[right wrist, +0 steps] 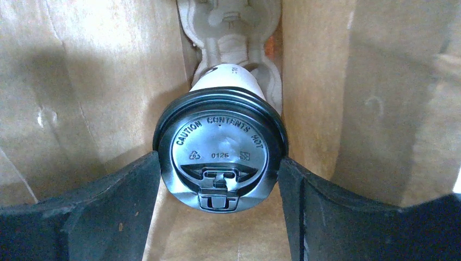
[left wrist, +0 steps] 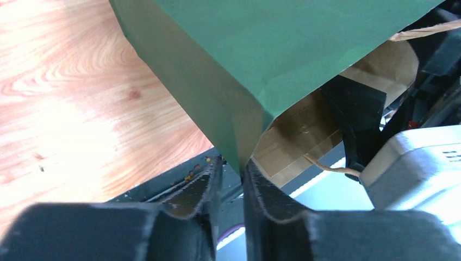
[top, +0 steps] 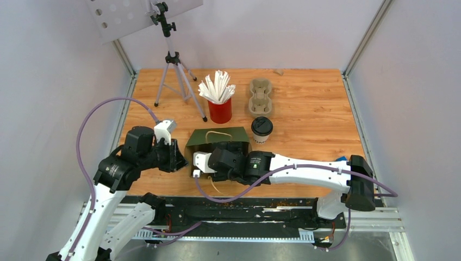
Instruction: Pack the takeout coffee
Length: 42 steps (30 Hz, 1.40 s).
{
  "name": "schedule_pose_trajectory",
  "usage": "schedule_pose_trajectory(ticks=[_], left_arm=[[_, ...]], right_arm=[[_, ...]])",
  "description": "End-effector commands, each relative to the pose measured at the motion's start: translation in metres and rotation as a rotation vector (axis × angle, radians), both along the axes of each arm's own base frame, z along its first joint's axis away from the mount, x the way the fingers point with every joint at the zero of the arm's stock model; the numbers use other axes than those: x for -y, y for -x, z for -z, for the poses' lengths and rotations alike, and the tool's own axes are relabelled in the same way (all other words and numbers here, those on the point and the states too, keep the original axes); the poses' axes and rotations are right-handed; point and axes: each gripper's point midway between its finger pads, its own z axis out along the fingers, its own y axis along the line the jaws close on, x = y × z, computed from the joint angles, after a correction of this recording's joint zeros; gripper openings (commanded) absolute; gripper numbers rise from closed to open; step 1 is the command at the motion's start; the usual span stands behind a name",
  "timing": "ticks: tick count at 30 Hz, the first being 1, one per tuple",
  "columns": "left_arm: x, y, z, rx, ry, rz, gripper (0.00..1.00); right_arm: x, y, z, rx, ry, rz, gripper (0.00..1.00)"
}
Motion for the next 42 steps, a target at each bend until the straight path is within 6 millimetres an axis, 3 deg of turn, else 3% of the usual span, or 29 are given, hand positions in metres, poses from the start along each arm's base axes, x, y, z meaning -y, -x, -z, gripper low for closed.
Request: schedule_pose_trajectory(ticks=[1, 8, 22, 32, 42], left_arm=[[0.007, -0.005, -0.006, 0.041, 0.043, 0.019, 0.21], [0.013, -0.001, -0.004, 0.032, 0.069, 0.054, 0.00], [0.023, -0.001, -0.015, 0.044, 0.130, 0.077, 0.00], [0.025, 0.000, -0.011, 0.027, 0.140, 0.086, 0.00], [0.026, -0.001, -0.011, 0.031, 0.141, 0.091, 0.00]], right_arm=[[-0.002, -0.003, -0.006, 0.040, -0.011, -0.034, 0.70], [0.001, -0.003, -0.001, 0.047, 0.013, -0.079, 0.70], [0.004, -0.021, 0.004, 0.127, 0.102, -0.067, 0.70], [0.001, -0.037, 0.010, 0.122, 0.097, -0.071, 0.70], [-0.002, -0.039, 0.019, 0.114, 0.115, -0.097, 0.70]])
